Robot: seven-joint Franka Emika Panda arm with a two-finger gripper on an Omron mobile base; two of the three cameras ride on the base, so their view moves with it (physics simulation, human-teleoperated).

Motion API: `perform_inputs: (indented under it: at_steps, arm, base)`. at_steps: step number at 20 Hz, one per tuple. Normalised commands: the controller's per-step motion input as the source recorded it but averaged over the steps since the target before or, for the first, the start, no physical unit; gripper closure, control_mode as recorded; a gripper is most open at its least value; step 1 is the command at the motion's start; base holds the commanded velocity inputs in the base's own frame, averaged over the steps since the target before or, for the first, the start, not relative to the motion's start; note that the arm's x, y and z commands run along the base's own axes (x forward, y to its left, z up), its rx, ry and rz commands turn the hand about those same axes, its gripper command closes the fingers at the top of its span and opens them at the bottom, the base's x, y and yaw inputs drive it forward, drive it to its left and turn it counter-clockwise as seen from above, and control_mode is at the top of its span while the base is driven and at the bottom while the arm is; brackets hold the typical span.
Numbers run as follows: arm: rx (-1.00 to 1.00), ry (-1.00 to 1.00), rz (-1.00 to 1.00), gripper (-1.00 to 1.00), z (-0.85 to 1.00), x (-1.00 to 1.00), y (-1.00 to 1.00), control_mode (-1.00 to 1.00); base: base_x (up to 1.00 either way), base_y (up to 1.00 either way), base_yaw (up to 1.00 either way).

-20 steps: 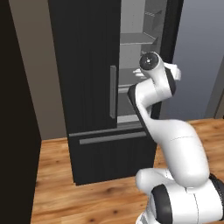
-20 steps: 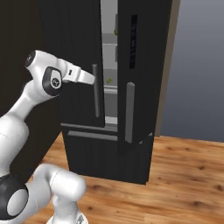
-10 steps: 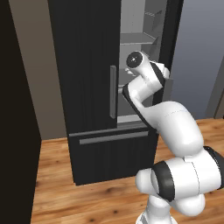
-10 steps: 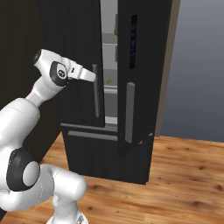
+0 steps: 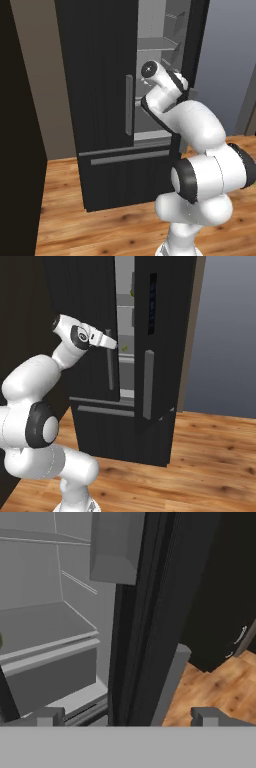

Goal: Take the lemon wedge from the fridge and place it on the plate with fish on the dining counter.

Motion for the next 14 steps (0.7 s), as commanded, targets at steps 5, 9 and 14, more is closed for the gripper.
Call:
perform_inputs:
  at_steps: [5,9,14]
  arm:
    - [0.00,0.00,0.00,-1.00,-0.18,0.41,-0.20,-1.00]
    - [0.00,-0.02,0.00,-1.00,-0.14,0.10,-0.29,-1.00]
    - [0.00,-0.03,0.00,-1.00,-0.14,0.15,-0.31,-1.00]
  base:
    - [0.00,0.00,0.00]
    - [0.00,0.00,0.00]
    - [0.00,0.00,0.00]
